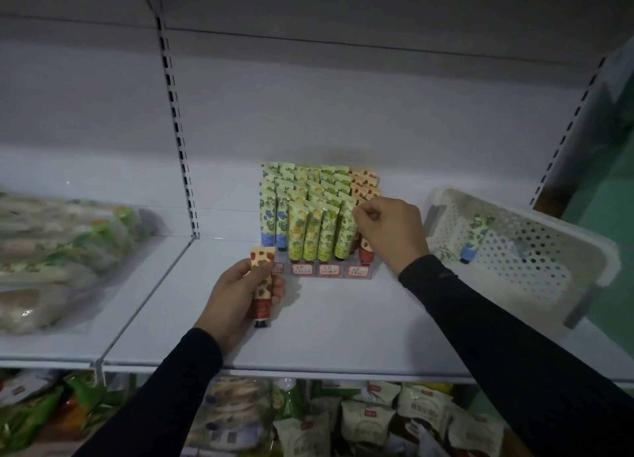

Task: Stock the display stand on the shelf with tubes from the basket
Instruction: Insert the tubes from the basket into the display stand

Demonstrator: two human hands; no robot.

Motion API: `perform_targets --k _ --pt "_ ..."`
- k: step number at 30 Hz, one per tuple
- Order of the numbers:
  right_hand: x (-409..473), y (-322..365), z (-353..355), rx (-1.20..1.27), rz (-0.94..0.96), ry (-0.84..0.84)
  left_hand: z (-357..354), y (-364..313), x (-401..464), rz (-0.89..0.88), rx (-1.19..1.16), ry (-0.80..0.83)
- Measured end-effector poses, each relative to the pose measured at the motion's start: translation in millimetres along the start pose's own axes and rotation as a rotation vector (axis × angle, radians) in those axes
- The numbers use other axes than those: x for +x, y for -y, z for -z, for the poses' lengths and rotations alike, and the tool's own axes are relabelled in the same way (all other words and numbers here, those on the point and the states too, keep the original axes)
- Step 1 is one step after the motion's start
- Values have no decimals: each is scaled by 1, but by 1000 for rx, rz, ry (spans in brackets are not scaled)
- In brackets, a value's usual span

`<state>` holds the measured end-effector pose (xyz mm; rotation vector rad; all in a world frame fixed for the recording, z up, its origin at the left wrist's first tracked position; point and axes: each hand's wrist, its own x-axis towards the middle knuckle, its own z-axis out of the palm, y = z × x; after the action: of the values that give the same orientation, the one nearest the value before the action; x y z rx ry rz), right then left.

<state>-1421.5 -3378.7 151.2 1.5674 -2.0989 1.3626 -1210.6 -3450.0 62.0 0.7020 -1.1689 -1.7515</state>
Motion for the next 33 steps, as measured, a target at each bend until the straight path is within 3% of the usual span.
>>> perform_targets --k 33 --pt "13 -5 -16 -66 4 94 0 2 3 11 -4 30"
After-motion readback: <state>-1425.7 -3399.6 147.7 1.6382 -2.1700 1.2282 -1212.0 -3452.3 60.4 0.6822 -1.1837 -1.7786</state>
